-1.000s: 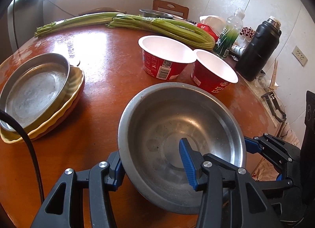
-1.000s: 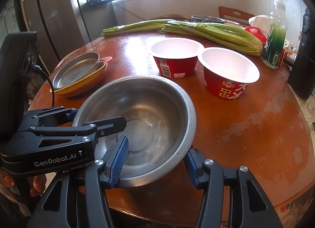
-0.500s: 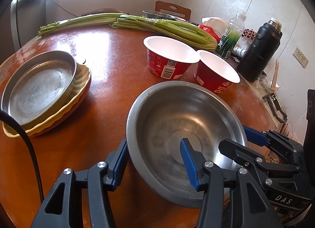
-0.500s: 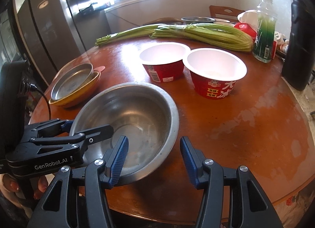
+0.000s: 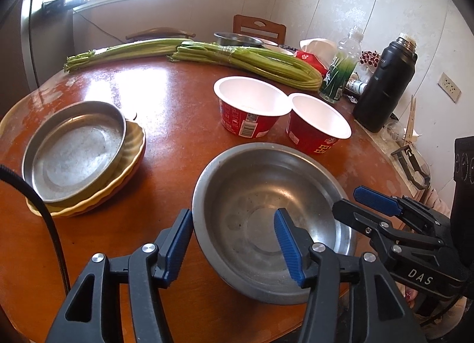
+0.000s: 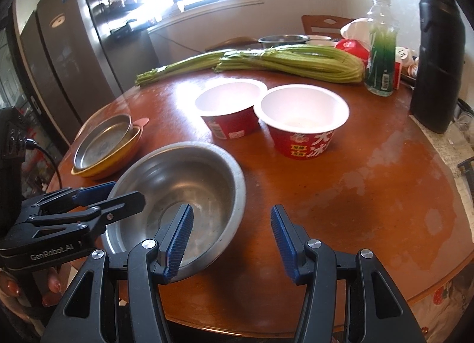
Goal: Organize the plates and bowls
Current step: 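Open the left tool and move it toward the white paper bowls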
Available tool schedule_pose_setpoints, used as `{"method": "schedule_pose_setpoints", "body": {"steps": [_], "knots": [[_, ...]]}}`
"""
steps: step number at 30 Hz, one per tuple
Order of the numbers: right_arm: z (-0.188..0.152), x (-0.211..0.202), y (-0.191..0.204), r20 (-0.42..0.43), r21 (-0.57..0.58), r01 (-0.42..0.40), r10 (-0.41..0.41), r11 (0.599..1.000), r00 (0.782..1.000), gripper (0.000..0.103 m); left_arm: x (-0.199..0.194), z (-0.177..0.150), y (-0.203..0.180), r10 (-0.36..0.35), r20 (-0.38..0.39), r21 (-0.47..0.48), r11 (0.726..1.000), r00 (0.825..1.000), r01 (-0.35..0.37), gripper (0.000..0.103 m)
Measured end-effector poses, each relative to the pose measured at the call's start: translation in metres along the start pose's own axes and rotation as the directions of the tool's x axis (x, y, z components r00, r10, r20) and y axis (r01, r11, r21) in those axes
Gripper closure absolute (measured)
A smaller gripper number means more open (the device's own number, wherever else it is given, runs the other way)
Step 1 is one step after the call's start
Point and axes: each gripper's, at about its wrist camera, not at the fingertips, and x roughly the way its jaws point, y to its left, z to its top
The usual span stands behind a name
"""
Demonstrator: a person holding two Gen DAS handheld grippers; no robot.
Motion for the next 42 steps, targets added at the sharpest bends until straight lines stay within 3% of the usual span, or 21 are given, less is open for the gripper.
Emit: {"method": "schedule_pose_setpoints", "body": {"steps": [9,18,30,36,42], "knots": [[0.006,-0.014,-0.016,0.044,0.026,0.022,-0.023,0.999,0.999,0.046,-0.012,0.014,-0.013,0.02,0.031,0.017,1.0,0.999,-0.021,0.045],[0.012,-0.02,-0.025,0.066,0.039,0.021,-0.023,0.999,0.998,0.045,-0.017,0.025,-0.031,-0.006,0.047,0.051,0.999,0.999,0.004,0.045],[0.031,-0.032,-0.045,0.112,0.059,0.054,-0.061,0.997,0.992,0.044,-0.001,0.046,-0.056,-0.055,0.016,0.074,0.996,0.998,0.054,0.045],[0.045,-0.032,-0.058,0.12,0.068,0.086,-0.094,0.994,0.988,0.044,0.014,0.07,-0.07,-0.126,-0.017,0.054,0.99,0.992,0.127,0.044],[0.052,-0.023,-0.073,0.112,0.09,0.103,-0.113,0.991,0.987,0.044,0.033,0.087,-0.081,-0.123,-0.05,0.046,0.991,0.991,0.125,0.044]]}}
